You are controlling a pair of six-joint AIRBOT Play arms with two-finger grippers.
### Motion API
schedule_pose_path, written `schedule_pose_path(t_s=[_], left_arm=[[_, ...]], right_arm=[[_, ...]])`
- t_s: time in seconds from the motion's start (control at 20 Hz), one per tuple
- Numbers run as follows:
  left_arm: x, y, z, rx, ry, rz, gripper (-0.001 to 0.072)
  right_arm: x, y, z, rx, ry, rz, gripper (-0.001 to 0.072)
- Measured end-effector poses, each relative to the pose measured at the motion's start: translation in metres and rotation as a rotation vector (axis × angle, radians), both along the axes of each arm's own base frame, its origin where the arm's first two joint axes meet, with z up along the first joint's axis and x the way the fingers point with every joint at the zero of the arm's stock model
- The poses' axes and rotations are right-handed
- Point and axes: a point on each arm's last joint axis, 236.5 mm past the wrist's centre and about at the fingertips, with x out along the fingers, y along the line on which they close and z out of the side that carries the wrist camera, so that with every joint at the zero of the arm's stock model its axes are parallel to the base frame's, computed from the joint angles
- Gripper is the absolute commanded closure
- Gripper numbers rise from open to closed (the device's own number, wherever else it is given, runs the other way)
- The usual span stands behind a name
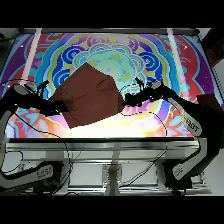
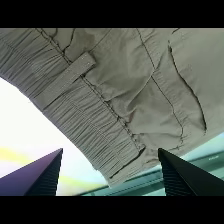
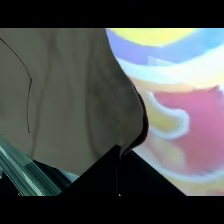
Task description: Fold the clothes and pants, and hang the long-sleeved shirts on hangers.
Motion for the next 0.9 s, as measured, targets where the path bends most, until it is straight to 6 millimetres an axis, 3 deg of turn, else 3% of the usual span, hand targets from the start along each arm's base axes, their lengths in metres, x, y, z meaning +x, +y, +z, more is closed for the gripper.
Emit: schedule_pose_path(t_s=[0.25, 0.6, 0.85, 0.9], left_arm=[[-0.034, 0.003, -0.001, 0.010, -0.009, 0.026, 0.0038], [-0.074, -0.029, -0.035, -0.078, -0.111, 0.019, 0.0068], [-0.066, -0.030, -0.048, -0.071, -0.199, 0.052, 0.0083], [-0.065, -0.030, -0.051, -0.068, -0.209, 0.049, 0.0159]], right_arm=[[-0.003, 0.008, 0.002, 0.015, 0.000, 0.009, 0.0704], [-0.005, 0.011, 0.003, 0.020, 0.003, 0.019, 0.0704], [-0.007, 0.012, 0.003, 0.022, 0.006, 0.024, 0.0704], [-0.006, 0.012, 0.003, 0.023, 0.006, 0.023, 0.0704]])
